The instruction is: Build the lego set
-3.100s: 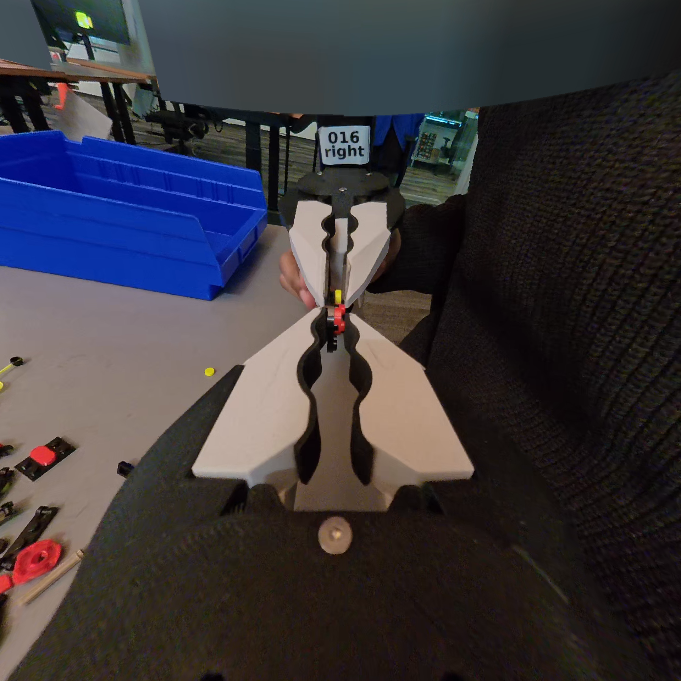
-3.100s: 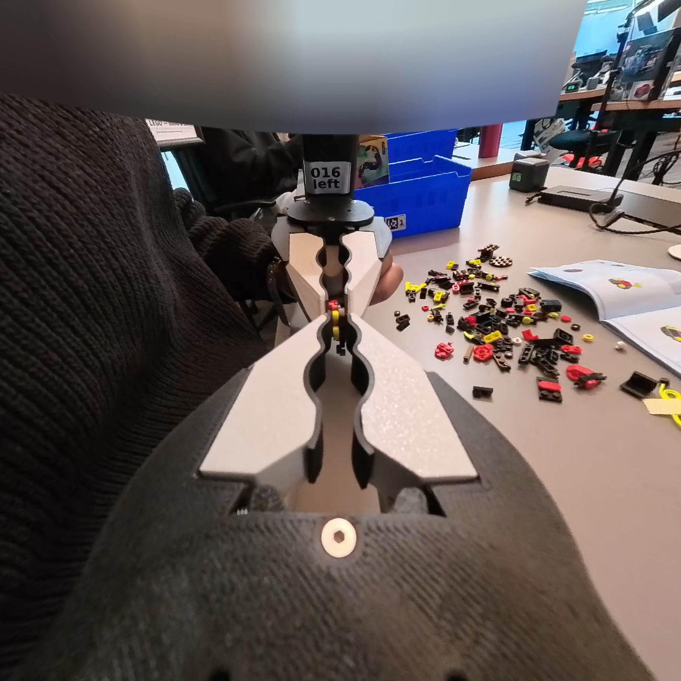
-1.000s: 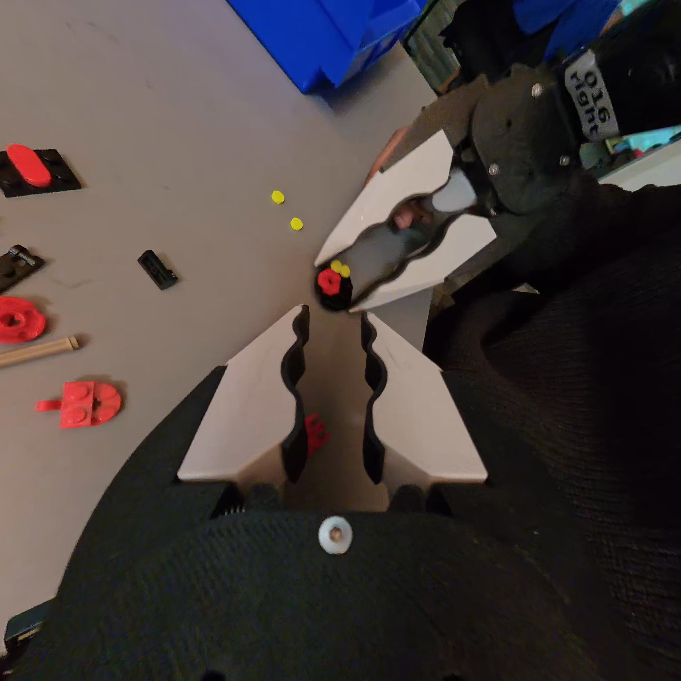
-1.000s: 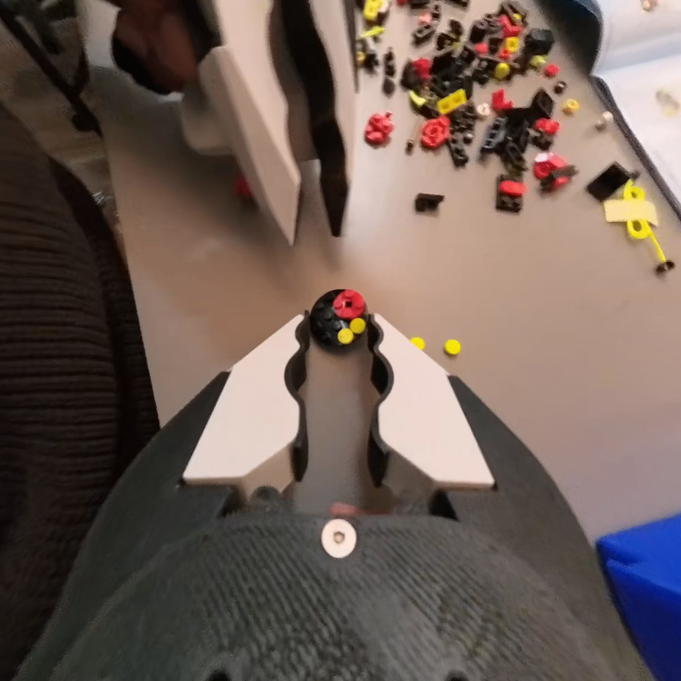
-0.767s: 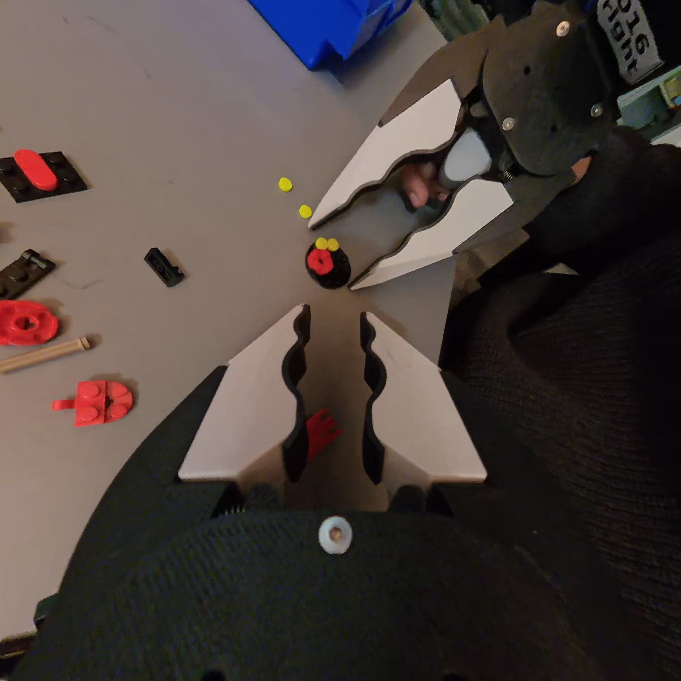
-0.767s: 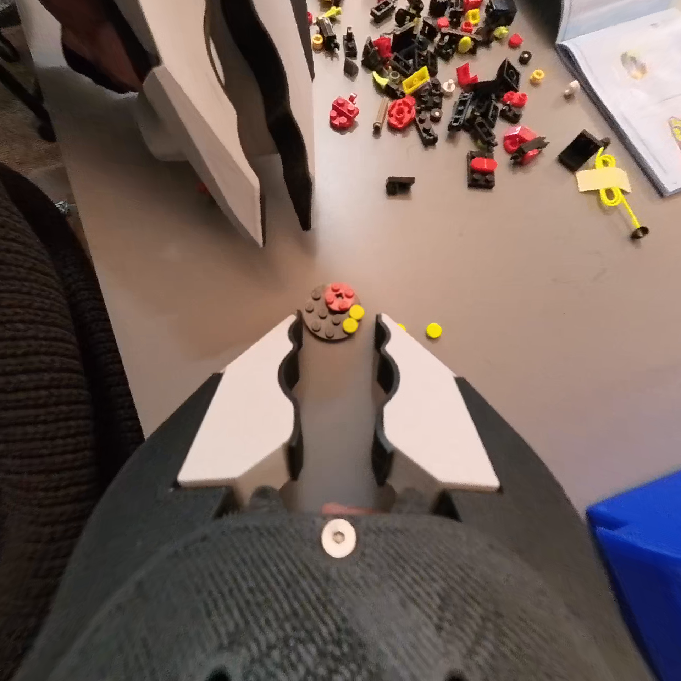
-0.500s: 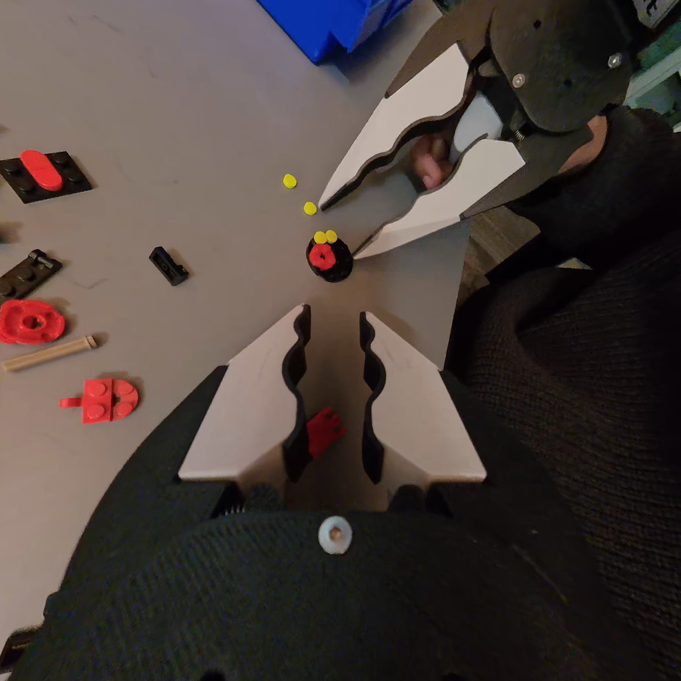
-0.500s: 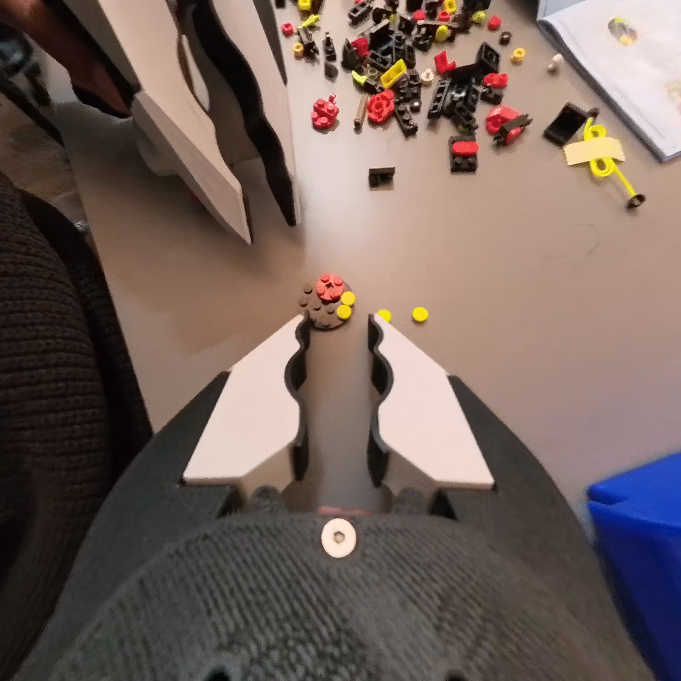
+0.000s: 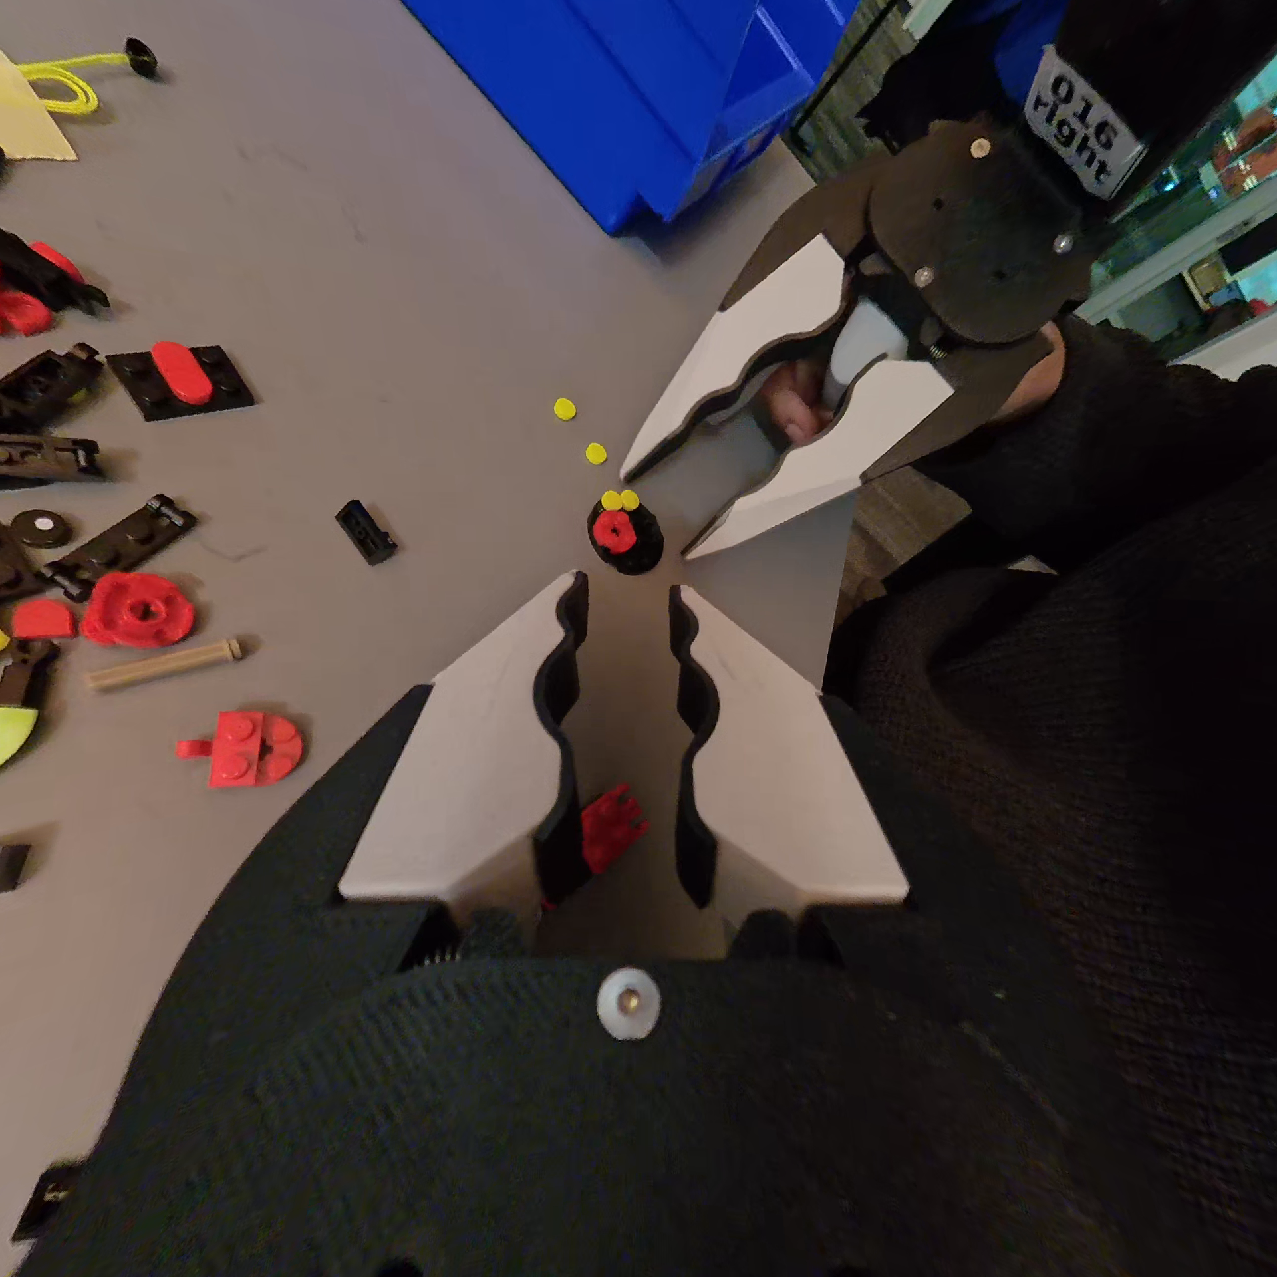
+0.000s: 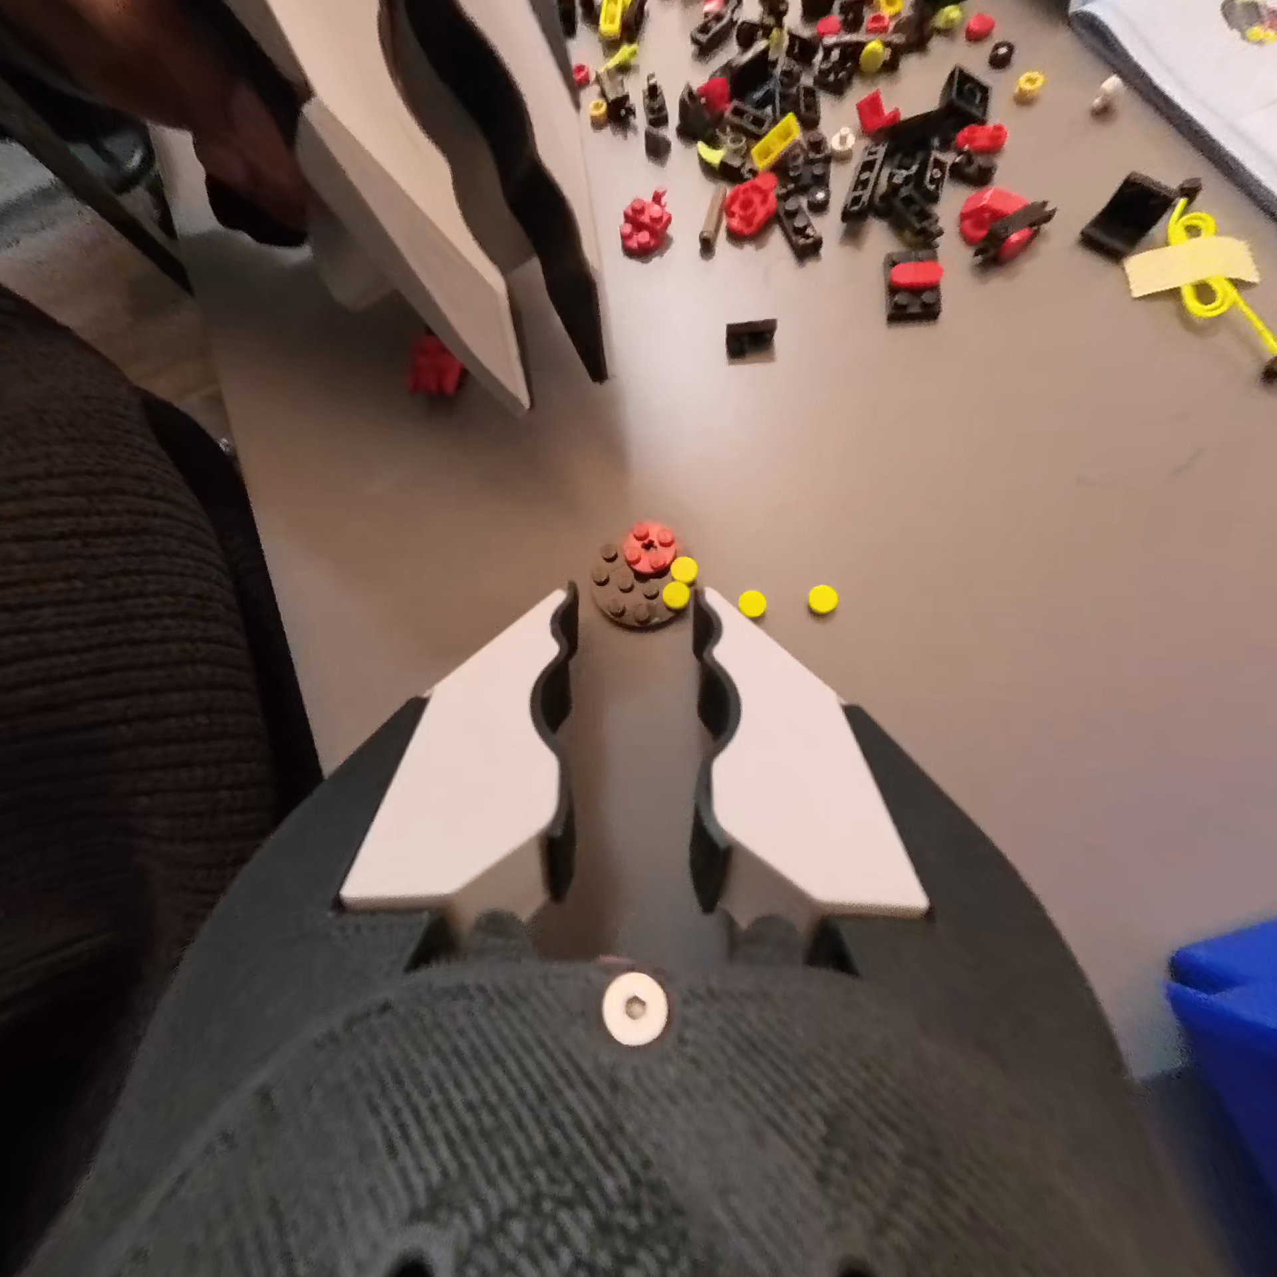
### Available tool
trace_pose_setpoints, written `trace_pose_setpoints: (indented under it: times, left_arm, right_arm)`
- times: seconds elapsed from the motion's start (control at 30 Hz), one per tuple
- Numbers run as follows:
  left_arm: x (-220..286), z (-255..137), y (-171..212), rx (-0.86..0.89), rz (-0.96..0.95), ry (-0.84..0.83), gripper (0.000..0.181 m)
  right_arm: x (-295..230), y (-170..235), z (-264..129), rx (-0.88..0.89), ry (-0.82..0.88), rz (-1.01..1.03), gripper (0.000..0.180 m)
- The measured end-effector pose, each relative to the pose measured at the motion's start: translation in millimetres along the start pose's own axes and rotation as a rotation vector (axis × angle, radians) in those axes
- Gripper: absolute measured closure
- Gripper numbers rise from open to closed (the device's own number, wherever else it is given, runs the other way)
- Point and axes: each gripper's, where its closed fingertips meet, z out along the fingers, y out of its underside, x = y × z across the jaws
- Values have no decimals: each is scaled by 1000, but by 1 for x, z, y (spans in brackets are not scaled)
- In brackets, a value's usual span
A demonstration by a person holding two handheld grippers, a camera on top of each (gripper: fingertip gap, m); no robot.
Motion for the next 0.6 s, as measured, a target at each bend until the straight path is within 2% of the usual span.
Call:
trace_pose_setpoints:
  times: [0.2, 0.37, 0.6]
  left_arm:
    - [-1, -6, -7, 35, 2, -2, 165]
    - [1, -9, -10, 62, -37, 37, 163]
    - [16, -18, -27, 161, -3, 101, 163]
  right_arm:
    - [-4, 5, 3, -27, -18, -15, 153]
    - [-25, -4, 4, 15, -141, -9, 155]
    - [-14, -18, -4, 99, -84, -24, 154]
